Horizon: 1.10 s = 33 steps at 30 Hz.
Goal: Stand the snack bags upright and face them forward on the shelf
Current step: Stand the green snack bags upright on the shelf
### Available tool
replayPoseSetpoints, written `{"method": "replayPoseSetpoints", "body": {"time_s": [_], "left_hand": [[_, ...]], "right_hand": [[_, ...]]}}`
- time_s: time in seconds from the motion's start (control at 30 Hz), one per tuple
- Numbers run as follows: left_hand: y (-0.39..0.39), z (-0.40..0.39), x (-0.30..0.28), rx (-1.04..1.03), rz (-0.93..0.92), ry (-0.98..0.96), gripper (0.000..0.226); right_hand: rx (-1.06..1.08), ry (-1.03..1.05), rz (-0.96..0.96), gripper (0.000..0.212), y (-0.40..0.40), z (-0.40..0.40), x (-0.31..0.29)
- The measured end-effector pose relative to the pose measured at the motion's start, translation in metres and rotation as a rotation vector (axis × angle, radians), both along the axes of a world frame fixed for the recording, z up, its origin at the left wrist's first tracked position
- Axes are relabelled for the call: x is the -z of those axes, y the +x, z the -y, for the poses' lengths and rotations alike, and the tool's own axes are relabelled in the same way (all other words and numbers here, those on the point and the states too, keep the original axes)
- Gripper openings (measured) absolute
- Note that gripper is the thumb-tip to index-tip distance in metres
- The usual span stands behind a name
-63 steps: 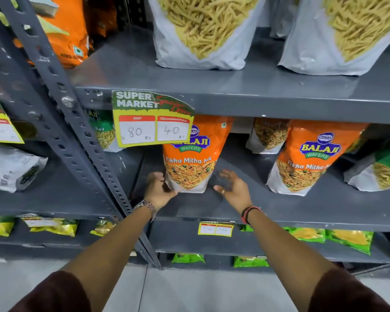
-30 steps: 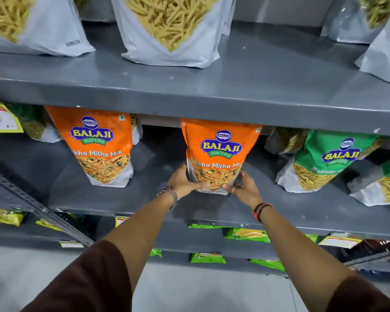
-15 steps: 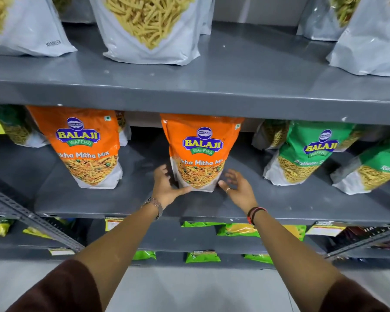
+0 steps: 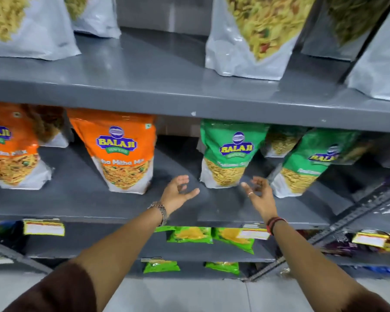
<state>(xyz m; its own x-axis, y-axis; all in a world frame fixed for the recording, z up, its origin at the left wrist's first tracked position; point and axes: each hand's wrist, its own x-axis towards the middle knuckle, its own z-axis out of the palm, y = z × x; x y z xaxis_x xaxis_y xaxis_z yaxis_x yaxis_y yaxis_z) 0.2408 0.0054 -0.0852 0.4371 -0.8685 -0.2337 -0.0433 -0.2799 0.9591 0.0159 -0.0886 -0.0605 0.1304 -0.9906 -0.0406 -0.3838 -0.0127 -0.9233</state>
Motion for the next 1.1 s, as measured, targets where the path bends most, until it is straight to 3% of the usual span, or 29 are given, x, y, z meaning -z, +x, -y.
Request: {"method": "replayPoseSetpoints", "body": {"time_s": [0.13,0.27,0.47,0.67,0.93,1.1], "left_hand": [[-0.023,0.044,-0.020,0.034,0.051,-0.058,0.083],[-0.031,0.070,-0.031,0.016,-0.003,-0.150,0.075],[-0.034,0.075,-0.037,0.003,0.072,-0.102,0.064],[-0.035,0.062,-0.038,-0.013,0.145,-0.067,0.072],[-0.038,0.052,-0.041,0.022,0.136,-0.064,0.070],[-0.070,0.032,-0.021,-0.215,0.126,-0.070,0.062]], "right_hand": [[-0.193,0.121,0.063,0.072,-0.005,0.048,-0.004],[-0.368,0.187,0.079,0.092,-0.003,0.077,0.000],[-0.432,0.199,0.157,0.065,0.004,0.084,0.009],[-0.396,0.089,0.009,0.067,-0.003,0.076,0.012],[-0.390,0.039,0.021,0.063,-0.008,0.056,0.006],[-0.318,0.093,0.075,0.060,-0.031,0.040,0.008]]}}
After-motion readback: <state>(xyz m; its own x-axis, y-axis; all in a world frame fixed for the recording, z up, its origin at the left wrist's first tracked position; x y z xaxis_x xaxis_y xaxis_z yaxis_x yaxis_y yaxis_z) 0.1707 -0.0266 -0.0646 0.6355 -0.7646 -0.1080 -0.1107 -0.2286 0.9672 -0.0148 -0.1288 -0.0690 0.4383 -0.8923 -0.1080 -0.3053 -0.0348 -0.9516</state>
